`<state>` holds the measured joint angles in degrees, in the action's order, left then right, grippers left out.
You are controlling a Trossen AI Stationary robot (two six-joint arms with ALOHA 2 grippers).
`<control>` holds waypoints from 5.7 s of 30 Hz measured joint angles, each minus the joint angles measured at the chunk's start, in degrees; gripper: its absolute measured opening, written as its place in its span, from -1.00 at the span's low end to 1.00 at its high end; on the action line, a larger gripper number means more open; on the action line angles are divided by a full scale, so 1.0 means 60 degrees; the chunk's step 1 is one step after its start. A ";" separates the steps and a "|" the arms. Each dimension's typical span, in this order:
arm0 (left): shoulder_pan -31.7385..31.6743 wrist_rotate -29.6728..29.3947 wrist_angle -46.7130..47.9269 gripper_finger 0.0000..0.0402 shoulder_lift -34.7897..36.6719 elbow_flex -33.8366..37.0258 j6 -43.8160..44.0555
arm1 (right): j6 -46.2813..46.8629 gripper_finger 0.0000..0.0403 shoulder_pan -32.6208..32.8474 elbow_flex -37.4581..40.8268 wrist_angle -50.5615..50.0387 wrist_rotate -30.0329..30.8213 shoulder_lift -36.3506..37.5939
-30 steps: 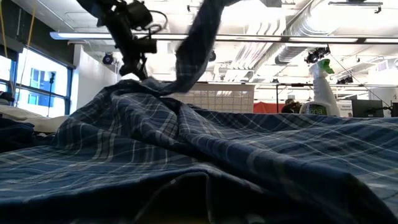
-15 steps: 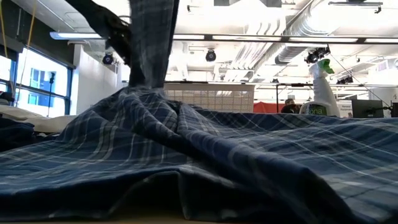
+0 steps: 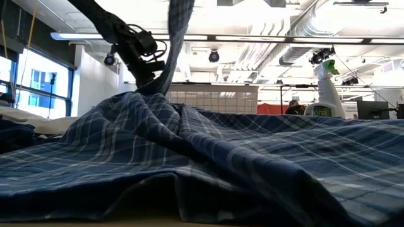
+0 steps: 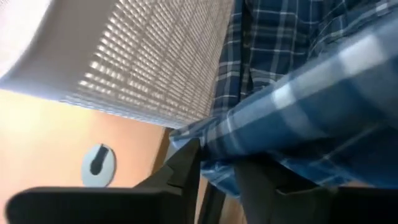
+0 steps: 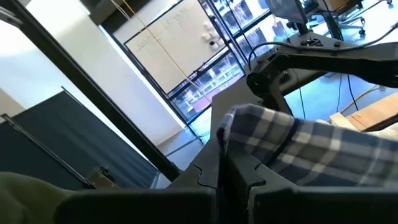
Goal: Fold Laundry from Bin
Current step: Fold the checkered blue polo
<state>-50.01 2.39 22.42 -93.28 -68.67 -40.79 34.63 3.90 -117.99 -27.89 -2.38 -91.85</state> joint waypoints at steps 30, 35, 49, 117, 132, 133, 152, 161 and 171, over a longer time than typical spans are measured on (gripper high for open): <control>0.3206 -0.1046 0.5563 -0.53 0.4950 -0.1455 0.5933 | 0.0783 -1.00 -0.1401 -0.0011 0.3926 -0.3199 -0.1887; 0.3240 -0.1216 0.5347 -0.55 0.5617 -0.1455 0.5947 | 0.2827 -1.00 -0.1805 0.0011 0.9727 -0.3951 -0.3957; 0.3237 0.0341 0.5556 -0.56 0.5759 -0.1440 0.5599 | -0.0111 -1.00 -0.1521 0.0000 -0.0828 0.1238 -0.1707; 0.8820 -1.2084 0.5550 -1.00 0.3346 0.1011 1.1765 | -0.3330 -1.00 -0.4029 0.0412 -0.5455 -0.4020 0.0839; 0.9272 -0.5913 1.0757 -0.72 0.4009 0.1029 1.6157 | -0.3173 -1.00 -0.3814 0.3410 -0.3696 -0.4633 0.0091; 0.9354 -0.5271 1.0616 -0.70 0.4258 0.1029 1.6344 | -0.3322 -1.00 -0.3810 0.3410 -0.3914 -0.4744 0.0092; 0.4827 -0.3967 0.7221 -0.34 0.6114 0.1025 1.6363 | -0.5032 -1.00 -0.3748 0.3406 -0.4103 -0.4717 0.0106; 0.0909 -0.1799 0.6559 0.01 0.3733 0.1029 1.3492 | -0.5100 -1.00 -0.3404 0.3406 -0.4448 -0.4888 0.0106; -0.0426 -0.0757 0.4103 -0.06 0.1377 0.1025 1.1926 | -0.5015 -1.00 -0.2604 0.3406 -0.4453 -0.4788 0.0106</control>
<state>-52.57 -2.15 47.03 -85.02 -62.52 30.77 4.55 -11.72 -97.56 -54.61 -31.10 -91.22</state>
